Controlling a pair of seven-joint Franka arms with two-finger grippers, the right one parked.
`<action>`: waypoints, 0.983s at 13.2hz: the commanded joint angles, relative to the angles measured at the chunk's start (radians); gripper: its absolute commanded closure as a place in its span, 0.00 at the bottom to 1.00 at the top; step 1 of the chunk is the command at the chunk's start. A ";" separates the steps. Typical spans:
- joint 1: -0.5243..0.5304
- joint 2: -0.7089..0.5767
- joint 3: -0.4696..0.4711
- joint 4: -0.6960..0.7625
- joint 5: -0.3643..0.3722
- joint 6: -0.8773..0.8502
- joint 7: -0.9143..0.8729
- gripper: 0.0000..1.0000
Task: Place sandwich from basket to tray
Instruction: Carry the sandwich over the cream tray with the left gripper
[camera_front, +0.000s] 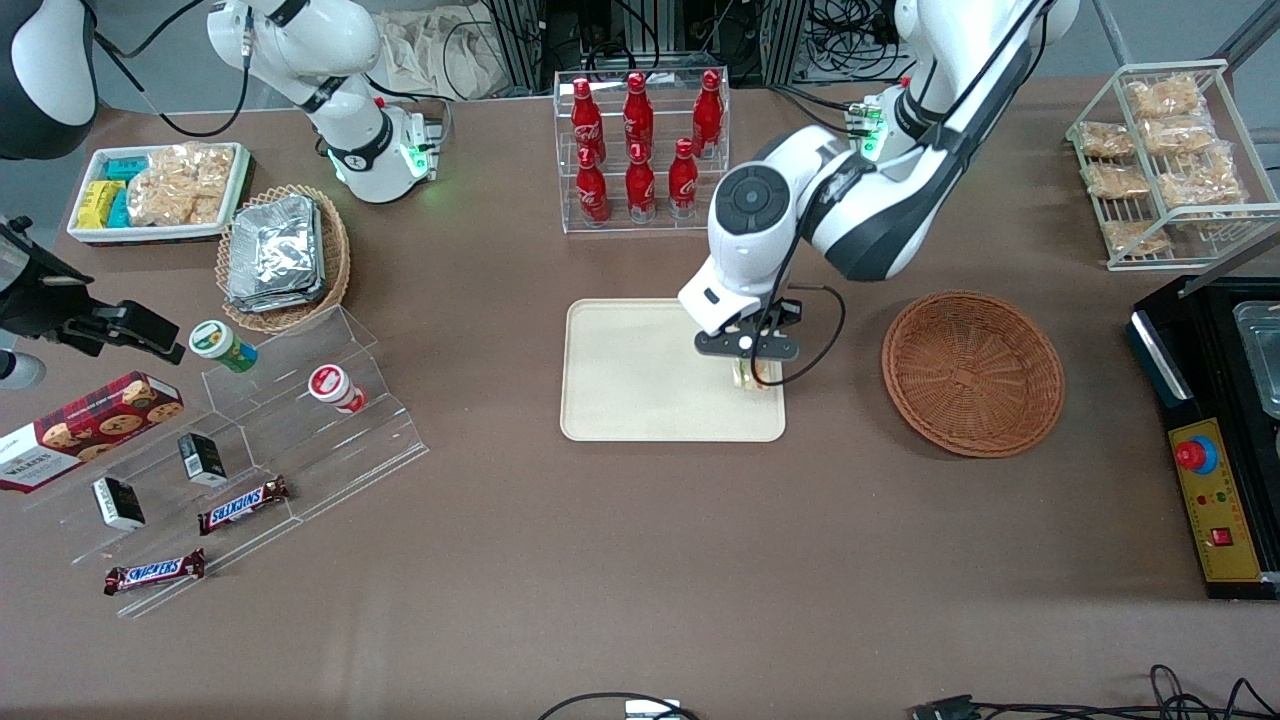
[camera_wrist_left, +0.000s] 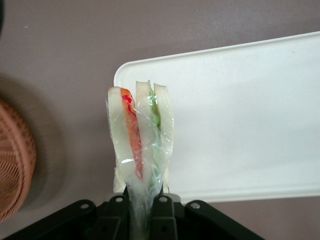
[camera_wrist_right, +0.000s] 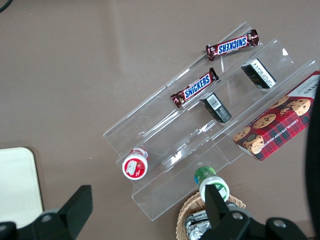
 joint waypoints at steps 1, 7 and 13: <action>0.004 0.071 -0.002 0.014 0.040 0.058 -0.024 0.98; 0.008 0.157 0.002 0.001 0.047 0.127 -0.131 0.97; 0.009 0.171 0.048 -0.077 0.057 0.256 -0.139 0.96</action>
